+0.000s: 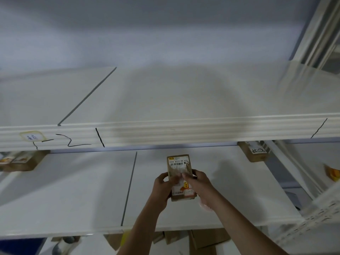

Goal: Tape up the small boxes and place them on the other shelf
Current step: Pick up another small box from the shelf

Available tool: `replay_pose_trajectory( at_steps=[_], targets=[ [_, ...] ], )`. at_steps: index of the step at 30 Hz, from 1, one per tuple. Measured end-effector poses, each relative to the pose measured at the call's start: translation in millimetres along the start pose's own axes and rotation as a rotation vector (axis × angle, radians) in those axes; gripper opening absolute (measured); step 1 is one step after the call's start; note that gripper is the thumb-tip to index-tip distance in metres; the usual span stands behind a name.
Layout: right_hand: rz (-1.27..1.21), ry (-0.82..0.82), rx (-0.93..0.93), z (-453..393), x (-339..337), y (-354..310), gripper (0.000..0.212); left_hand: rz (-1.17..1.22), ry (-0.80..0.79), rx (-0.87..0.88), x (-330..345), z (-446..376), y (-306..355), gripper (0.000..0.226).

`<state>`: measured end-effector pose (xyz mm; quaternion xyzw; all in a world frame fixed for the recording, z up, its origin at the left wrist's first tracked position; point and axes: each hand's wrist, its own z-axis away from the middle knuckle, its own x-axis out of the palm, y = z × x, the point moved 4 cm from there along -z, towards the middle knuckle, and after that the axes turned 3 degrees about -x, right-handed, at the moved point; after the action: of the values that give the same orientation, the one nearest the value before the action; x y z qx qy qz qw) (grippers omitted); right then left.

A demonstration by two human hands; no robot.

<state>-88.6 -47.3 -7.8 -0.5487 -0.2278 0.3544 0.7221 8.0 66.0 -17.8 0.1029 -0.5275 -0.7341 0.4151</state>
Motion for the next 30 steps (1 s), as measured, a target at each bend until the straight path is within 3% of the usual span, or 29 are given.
replay_pose_trajectory(
  at_steps=[6,9,15,19,24,27,30],
  targets=[
    [-0.104,-0.032,0.038,-3.5,-0.3,-0.2,0.025,0.014,-0.059,-0.019,0.8,1.1,5.5,0.053],
    [-0.196,-0.099,0.085,-5.9,-1.0,3.5,0.037,0.073,-0.147,-0.044,1.9,2.0,8.2,0.041],
    [-0.135,-0.064,0.046,-5.5,-5.2,5.9,0.024,0.132,-0.202,-0.084,-5.9,-1.5,0.6,0.030],
    [-0.148,-0.008,0.120,-5.0,-5.7,7.0,0.017,0.084,-0.236,-0.119,-7.2,-3.0,-2.3,0.050],
    [0.078,0.032,0.074,-3.7,-1.9,-4.0,0.023,0.001,-0.118,-0.098,-10.0,-10.9,-10.8,0.080],
    [0.099,0.017,0.055,-1.1,-2.0,-7.5,0.038,-0.112,-0.057,-0.012,-8.4,-9.0,-6.4,0.086],
    [0.096,-0.124,0.080,4.1,4.5,-8.6,0.054,-0.183,-0.025,0.012,-5.4,-11.9,-6.6,0.084]
  ],
)
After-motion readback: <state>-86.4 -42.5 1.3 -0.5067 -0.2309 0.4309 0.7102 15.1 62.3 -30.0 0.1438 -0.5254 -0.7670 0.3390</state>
